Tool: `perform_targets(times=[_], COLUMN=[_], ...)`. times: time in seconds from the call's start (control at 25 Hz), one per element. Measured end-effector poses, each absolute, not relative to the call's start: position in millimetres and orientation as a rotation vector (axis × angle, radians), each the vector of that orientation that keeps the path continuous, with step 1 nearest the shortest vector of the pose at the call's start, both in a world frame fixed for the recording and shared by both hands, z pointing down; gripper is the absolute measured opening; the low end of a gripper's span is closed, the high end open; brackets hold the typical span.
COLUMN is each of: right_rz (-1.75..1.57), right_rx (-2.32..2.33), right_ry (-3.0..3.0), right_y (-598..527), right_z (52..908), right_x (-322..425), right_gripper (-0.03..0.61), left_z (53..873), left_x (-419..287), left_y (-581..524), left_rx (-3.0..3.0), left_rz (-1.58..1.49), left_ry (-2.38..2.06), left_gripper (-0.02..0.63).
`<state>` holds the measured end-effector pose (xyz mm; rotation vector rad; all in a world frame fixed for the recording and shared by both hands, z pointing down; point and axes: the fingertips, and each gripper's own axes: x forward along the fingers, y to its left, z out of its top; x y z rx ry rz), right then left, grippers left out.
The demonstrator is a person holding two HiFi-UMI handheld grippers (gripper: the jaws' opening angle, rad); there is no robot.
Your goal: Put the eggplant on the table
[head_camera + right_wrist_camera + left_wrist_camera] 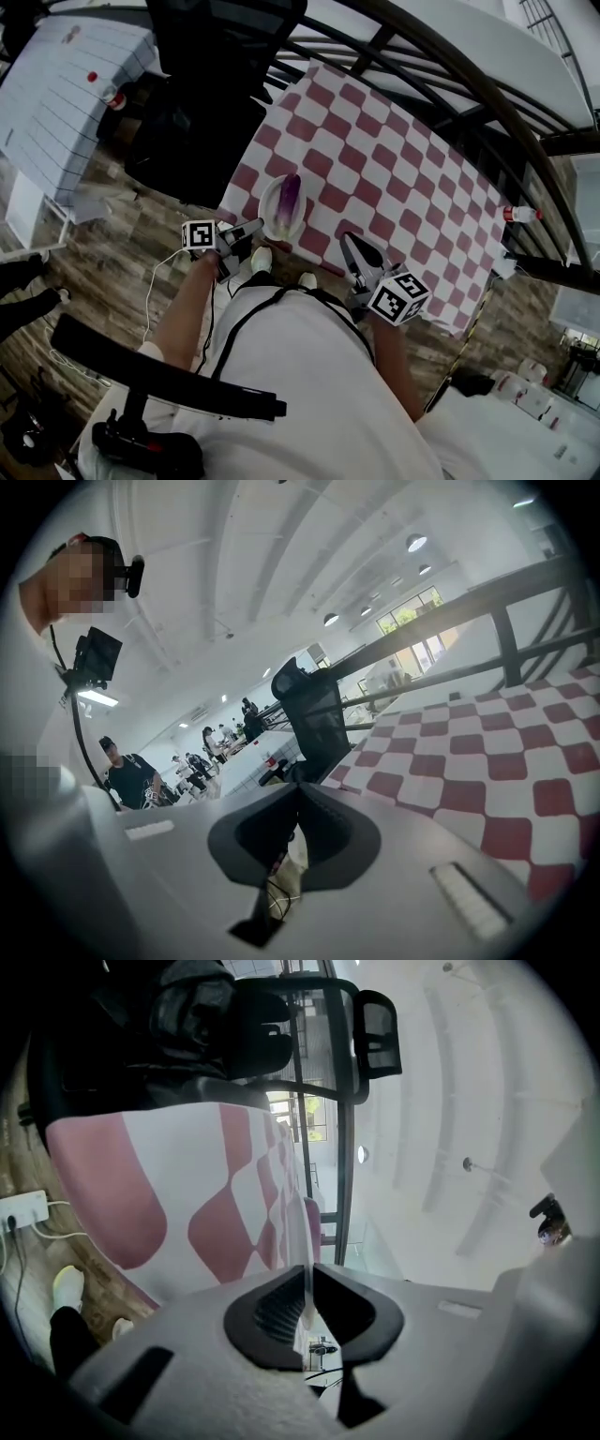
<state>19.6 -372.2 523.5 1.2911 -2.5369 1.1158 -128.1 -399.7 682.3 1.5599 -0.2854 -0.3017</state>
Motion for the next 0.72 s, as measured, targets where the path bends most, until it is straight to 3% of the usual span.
perform_targets(times=[0.72], right_rz=[1.122], right_rx=[1.315], right_ry=[-2.485], right_y=[-382.7], right_z=[533.0], right_x=[10.5], right_gripper=[0.008], left_z=[724.3], left_x=[-133.4], left_y=[-404.3], left_rx=[1.543], left_rz=[-0.168], left_ry=[-0.25], left_gripper=[0.031])
